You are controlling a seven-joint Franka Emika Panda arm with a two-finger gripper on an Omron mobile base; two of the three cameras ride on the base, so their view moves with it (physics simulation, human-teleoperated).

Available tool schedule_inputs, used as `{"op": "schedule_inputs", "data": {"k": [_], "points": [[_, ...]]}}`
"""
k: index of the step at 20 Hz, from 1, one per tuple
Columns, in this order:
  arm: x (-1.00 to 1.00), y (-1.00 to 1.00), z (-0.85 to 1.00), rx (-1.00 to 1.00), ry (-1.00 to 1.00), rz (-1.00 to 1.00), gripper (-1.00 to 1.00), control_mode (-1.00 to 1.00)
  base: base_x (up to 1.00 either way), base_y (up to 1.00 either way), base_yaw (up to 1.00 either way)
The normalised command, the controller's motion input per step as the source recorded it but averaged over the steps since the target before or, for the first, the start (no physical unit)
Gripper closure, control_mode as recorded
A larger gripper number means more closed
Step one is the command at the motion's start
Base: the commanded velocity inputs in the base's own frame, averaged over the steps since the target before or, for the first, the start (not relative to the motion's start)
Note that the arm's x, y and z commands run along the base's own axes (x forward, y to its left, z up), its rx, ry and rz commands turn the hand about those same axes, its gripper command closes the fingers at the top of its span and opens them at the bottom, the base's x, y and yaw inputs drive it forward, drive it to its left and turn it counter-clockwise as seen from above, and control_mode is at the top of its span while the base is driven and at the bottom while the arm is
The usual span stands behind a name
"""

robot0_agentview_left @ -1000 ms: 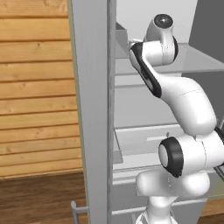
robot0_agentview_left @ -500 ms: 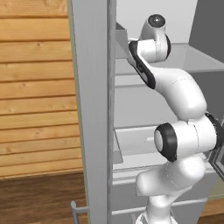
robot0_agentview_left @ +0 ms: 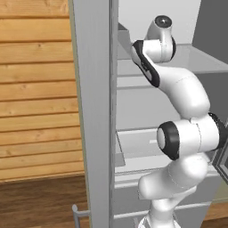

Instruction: Grab a lemon wedge from the fridge and one ice cube from the ice bowl, and put them in the glass of lemonade.

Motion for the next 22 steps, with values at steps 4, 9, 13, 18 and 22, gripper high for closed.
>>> {"op": "schedule_inputs", "data": {"k": [4, 9, 13, 18, 22], "points": [[-0.24, -0.4, -0.48, 0.0, -0.04, 0.05, 1.0, -1.0, 0.0, 0.0, 0.0], [0.01, -0.16, -0.14, 0.0, -0.1, 0.04, 1.0, -1.0, 0.0, 0.0, 0.0], [-0.16, -0.02, 0.08, 0.0, -0.18, 0.0, 1.0, -1.0, 0.0, 0.0, 0.0], [-0.98, -0.01, 0.52, 0.0, -0.67, 0.0, 1.0, -1.0, 0.0, 0.0, 0.0], [-1.0, -0.06, 0.63, 0.0, -0.64, 0.0, 1.0, -1.0, 0.0, 0.0, 0.0]]}}
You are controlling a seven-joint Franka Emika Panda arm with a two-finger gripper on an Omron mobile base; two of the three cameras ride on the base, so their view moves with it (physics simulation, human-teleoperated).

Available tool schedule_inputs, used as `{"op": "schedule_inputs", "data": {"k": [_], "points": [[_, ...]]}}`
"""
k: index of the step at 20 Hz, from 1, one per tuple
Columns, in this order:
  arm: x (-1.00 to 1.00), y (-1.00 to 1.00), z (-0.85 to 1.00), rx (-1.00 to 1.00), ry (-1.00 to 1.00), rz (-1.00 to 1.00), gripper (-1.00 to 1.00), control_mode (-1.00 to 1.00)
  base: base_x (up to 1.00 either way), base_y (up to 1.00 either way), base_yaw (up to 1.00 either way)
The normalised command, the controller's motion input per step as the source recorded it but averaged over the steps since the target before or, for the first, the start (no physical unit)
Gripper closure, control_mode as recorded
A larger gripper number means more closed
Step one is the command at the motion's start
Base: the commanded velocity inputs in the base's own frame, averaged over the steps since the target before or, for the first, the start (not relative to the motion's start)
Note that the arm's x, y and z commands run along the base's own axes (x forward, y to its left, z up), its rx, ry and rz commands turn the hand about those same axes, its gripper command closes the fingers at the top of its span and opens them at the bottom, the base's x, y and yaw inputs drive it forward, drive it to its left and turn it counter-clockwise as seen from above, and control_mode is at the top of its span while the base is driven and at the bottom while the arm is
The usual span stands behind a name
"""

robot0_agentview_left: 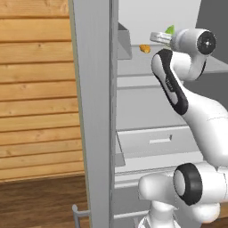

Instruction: Grab a lemon wedge from the fridge and one ice cube from the ice bowl, and put them in the glass of lemonade.

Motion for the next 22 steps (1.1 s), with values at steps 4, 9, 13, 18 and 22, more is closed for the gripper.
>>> {"op": "schedule_inputs", "data": {"k": [4, 9, 13, 18, 22], "points": [[-1.0, -0.43, 0.27, 0.0, -0.28, 0.0, 1.0, -1.0, 0.0, 0.0, 0.0], [-1.0, -0.34, -0.31, -0.04, 0.09, 0.0, 1.0, -1.0, 0.0, 0.0, 0.0], [-1.0, -0.16, -0.27, -0.07, 0.37, 0.0, 1.0, -1.0, 0.0, 0.0, 0.0], [-1.0, -0.04, -0.55, -0.09, 0.6, 0.0, 1.0, -1.0, 0.0, 0.0, 0.0], [-1.0, 0.01, -1.0, -0.25, 0.91, 0.02, 1.0, -1.0, 0.0, 0.0, 0.0]]}}
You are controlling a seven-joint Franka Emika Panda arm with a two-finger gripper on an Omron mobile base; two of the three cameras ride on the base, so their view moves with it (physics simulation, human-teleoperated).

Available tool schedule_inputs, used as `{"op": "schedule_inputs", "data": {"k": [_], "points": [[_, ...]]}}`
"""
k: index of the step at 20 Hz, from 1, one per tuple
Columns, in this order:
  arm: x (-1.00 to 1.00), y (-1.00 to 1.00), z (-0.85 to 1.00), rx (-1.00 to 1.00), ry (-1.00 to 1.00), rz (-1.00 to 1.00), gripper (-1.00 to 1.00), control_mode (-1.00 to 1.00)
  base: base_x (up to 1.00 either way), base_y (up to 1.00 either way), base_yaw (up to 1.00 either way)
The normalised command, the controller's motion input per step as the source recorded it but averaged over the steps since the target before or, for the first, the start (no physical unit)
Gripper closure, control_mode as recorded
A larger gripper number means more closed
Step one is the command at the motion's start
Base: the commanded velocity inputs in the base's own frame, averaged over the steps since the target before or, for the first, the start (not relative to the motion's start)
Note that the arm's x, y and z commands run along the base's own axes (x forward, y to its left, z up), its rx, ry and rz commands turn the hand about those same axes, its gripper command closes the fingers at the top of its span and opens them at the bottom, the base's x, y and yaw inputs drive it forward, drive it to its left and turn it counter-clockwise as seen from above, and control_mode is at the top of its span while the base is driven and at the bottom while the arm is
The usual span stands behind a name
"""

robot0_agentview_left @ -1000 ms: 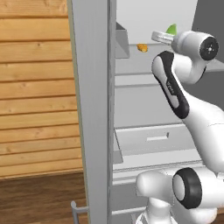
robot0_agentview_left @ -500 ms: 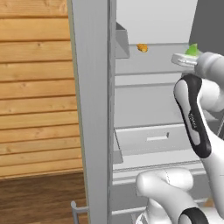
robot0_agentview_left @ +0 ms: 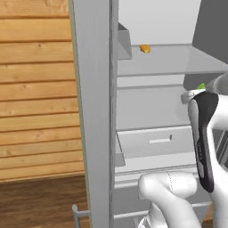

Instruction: Grab a lemon wedge from the fridge and one ice cube from the ice bowl, and put them in the glass of lemonade.

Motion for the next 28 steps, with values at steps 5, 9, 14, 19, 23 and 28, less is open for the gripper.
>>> {"op": "schedule_inputs", "data": {"k": [5, 9, 14, 19, 23, 28], "points": [[-0.22, 0.24, -0.84, -0.27, 0.51, 0.03, 1.0, -1.0, 0.0, 0.0, 0.0], [0.0, 0.07, -0.43, -0.04, 0.0, 0.04, 1.0, -1.0, 0.0, 0.0, 0.0], [-0.02, -0.09, -0.47, 0.01, 0.0, 0.05, 1.0, -1.0, 0.0, 0.0, 0.0], [-0.3, -0.03, -0.14, 0.0, 0.01, 0.0, 1.0, -1.0, 0.0, 0.0, 0.0], [0.0, 0.0, 0.0, 0.0, 0.0, 0.0, 1.0, 1.0, -1.0, -0.15, 0.0], [0.0, 0.0, 0.0, 0.0, 0.0, 0.0, 1.0, 1.0, -1.0, -0.2, -0.01]]}}
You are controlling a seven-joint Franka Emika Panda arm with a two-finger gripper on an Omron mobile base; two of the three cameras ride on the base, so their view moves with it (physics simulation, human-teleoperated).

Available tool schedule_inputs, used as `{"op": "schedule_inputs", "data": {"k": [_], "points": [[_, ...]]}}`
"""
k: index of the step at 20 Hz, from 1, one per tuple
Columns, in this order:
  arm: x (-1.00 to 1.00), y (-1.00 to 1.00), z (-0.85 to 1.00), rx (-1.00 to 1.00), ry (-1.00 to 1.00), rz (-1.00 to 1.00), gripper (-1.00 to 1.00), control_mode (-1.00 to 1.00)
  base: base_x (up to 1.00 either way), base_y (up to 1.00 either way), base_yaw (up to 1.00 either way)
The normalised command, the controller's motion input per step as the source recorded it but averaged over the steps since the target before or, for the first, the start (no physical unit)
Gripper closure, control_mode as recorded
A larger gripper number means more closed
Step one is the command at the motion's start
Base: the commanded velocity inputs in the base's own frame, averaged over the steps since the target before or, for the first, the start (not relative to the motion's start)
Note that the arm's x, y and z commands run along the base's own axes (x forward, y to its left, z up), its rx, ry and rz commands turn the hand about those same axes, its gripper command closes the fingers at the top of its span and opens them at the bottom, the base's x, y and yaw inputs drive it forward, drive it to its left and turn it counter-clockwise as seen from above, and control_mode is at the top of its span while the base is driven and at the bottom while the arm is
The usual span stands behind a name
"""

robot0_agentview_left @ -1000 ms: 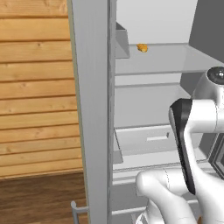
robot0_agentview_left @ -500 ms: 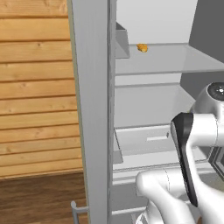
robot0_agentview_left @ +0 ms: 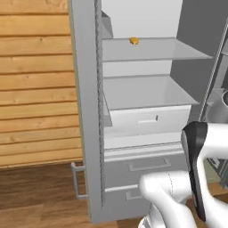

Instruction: Grab a lemon wedge from the fridge and one ice cube from the ice bowl, and put them in the glass of lemonade.

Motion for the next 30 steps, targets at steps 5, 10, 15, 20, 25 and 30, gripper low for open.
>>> {"op": "schedule_inputs", "data": {"k": [5, 10, 15, 20, 25, 30], "points": [[0.0, 0.0, 0.0, 0.0, 0.0, 0.0, 1.0, 1.0, -0.88, -0.49, -0.37], [0.0, 0.0, 0.0, 0.0, 0.0, 0.0, 1.0, 1.0, -0.77, -0.21, -0.51], [0.0, 0.0, 0.0, 0.0, 0.0, 0.0, 1.0, 1.0, -0.69, 0.09, -0.5], [0.0, 0.0, 0.0, 0.0, 0.0, 0.0, 1.0, 1.0, -0.55, 0.8, -0.4], [0.0, 0.0, 0.0, 0.0, 0.0, 0.0, 1.0, 1.0, -0.06, 1.0, -0.28], [0.0, 0.0, 0.0, 0.0, 0.0, 0.0, 1.0, 1.0, 0.02, 0.98, -0.1]]}}
